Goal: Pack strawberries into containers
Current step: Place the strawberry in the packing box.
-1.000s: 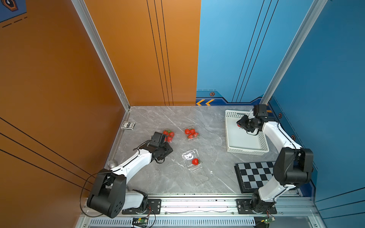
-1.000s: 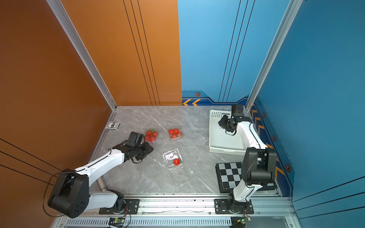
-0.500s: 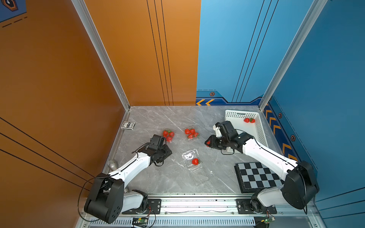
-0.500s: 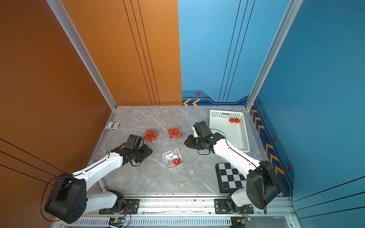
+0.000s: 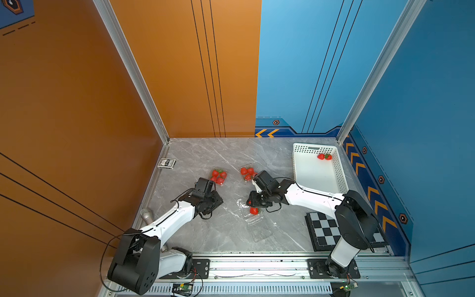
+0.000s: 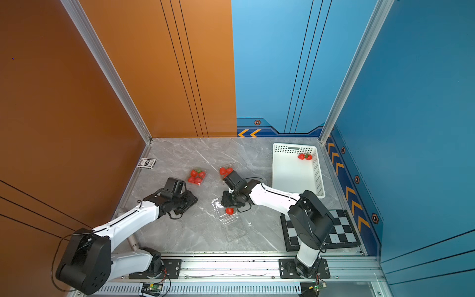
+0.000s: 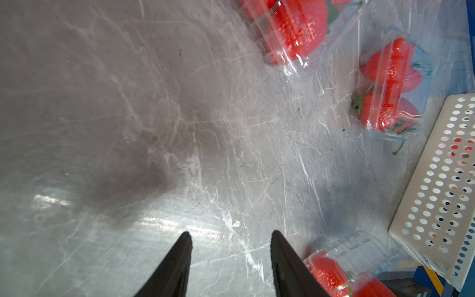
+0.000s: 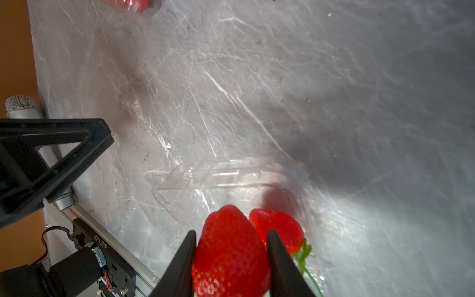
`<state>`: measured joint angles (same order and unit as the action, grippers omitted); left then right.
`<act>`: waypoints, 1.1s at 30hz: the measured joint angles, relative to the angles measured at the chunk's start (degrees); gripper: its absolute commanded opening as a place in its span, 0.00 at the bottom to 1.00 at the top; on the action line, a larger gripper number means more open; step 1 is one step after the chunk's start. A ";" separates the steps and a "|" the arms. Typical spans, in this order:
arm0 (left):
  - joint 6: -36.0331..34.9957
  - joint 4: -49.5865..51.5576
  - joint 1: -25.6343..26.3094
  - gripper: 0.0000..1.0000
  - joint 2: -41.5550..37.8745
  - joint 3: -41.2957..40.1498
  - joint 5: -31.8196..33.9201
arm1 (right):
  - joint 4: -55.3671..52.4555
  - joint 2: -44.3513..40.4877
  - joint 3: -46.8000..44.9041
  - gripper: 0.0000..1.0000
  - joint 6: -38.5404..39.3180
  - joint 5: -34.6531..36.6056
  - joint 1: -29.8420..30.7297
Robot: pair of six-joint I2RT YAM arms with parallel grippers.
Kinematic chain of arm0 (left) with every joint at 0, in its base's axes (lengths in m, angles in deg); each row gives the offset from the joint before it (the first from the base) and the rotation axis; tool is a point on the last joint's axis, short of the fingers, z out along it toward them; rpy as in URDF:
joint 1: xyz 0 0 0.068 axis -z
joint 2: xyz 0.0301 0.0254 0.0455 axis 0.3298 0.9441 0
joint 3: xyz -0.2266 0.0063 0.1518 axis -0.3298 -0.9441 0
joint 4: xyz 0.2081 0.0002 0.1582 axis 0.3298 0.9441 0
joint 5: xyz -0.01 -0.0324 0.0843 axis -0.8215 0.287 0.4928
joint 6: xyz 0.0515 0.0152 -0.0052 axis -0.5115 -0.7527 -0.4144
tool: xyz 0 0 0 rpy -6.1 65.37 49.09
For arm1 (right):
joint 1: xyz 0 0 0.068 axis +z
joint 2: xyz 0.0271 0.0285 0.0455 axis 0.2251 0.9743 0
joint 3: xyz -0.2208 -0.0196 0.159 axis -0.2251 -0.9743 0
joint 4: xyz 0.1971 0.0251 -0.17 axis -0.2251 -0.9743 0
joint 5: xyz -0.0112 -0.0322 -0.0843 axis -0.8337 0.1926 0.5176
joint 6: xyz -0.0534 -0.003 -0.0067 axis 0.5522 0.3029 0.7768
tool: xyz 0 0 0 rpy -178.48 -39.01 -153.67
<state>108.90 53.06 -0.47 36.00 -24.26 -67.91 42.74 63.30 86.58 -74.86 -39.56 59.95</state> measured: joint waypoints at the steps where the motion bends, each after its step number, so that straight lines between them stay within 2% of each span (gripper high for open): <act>1: 0.00 -0.09 -0.02 0.52 -0.04 0.00 -0.13 | -0.04 0.94 0.96 0.23 0.11 0.00 0.00; 8: -0.02 -0.35 -0.13 0.52 -0.07 0.00 -0.66 | -1.38 9.20 9.35 0.24 1.75 -0.02 0.11; 17: -0.02 -0.35 -0.85 0.52 -0.04 0.00 -1.22 | -5.62 14.82 14.67 0.28 5.03 0.02 0.87; 20: -0.02 -0.35 -0.85 0.52 0.20 0.00 -1.22 | -7.10 14.82 14.71 0.33 5.95 0.04 1.09; 24: -0.04 -0.33 -0.85 0.52 1.31 0.00 -1.22 | -8.63 14.82 14.73 0.47 6.95 0.22 1.20; 33: -0.07 -0.35 -0.83 0.52 2.19 0.09 -1.25 | -10.34 14.82 14.80 0.58 8.83 0.68 1.36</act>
<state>108.84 52.71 -1.30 38.18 -24.17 -69.15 32.40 78.12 101.38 -66.03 -38.88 61.30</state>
